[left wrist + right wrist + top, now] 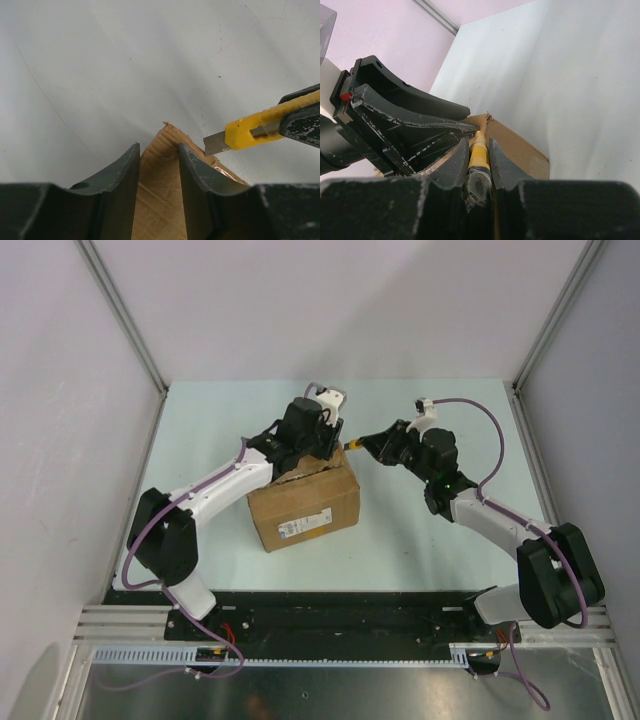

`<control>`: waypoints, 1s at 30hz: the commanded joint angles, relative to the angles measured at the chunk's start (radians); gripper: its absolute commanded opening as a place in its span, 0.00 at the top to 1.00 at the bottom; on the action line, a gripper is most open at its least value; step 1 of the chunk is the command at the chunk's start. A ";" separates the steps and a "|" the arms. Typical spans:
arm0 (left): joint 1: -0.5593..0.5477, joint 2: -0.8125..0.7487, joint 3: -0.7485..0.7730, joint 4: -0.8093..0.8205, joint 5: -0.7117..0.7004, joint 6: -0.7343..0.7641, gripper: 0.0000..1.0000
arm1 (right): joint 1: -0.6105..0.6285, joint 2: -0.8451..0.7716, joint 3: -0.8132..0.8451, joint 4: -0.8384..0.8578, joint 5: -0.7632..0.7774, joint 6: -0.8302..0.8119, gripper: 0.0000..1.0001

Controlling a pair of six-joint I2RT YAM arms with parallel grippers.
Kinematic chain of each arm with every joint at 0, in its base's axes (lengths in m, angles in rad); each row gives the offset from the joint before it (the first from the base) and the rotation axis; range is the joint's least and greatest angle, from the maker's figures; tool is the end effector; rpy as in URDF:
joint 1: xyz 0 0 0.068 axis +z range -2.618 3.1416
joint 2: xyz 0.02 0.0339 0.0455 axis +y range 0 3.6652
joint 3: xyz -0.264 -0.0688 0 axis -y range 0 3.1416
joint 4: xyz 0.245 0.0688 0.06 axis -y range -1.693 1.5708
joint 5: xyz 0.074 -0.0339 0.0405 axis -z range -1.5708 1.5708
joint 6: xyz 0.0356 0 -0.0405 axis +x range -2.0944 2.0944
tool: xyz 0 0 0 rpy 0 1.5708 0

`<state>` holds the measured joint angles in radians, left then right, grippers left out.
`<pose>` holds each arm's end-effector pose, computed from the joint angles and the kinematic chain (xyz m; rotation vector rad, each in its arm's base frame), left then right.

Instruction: Unpack the express box

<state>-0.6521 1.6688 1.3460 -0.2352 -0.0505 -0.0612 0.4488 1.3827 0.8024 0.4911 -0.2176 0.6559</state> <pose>0.3112 -0.2353 0.2974 0.5972 2.0655 -0.3654 0.2820 0.1444 0.2790 0.0070 1.7606 1.0036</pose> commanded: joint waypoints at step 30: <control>-0.006 0.026 -0.036 -0.108 -0.060 0.044 0.63 | -0.021 0.035 0.008 0.047 -0.108 0.068 1.00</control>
<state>-0.6544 1.6680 1.3426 -0.2272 -0.0605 -0.0517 0.4252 1.4155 0.8024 0.5068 -0.2787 0.6838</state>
